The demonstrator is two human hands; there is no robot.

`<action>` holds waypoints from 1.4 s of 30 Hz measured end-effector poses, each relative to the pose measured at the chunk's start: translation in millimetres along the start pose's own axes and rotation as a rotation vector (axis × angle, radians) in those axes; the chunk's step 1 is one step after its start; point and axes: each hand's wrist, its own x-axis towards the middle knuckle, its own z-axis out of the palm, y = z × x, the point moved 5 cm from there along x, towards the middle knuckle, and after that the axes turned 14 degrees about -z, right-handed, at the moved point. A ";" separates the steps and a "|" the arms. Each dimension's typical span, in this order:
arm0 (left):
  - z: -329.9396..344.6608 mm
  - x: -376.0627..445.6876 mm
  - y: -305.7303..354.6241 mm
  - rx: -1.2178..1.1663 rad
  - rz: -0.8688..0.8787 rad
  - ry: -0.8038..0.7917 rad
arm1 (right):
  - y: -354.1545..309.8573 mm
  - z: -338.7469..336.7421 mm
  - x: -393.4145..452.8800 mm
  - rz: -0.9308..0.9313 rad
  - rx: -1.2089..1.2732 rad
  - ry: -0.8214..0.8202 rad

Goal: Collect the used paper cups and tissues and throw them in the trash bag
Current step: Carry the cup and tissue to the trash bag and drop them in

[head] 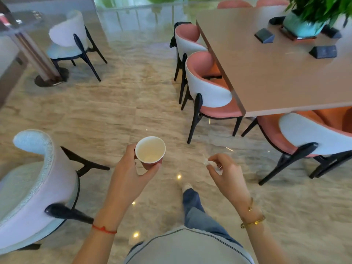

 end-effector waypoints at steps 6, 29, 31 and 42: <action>27.4 127.8 39.0 -0.029 -0.037 0.064 | 54.5 -3.5 153.1 -0.068 0.012 -0.058; 35.5 614.5 63.0 -0.060 -0.142 0.136 | 149.0 113.4 654.3 -0.148 0.074 -0.113; 31.3 666.4 67.5 -0.051 -0.127 0.116 | 148.4 123.3 703.6 -0.160 0.072 -0.097; 38.6 911.1 72.1 -0.005 -0.074 0.025 | 203.3 179.4 906.4 -0.057 0.084 -0.080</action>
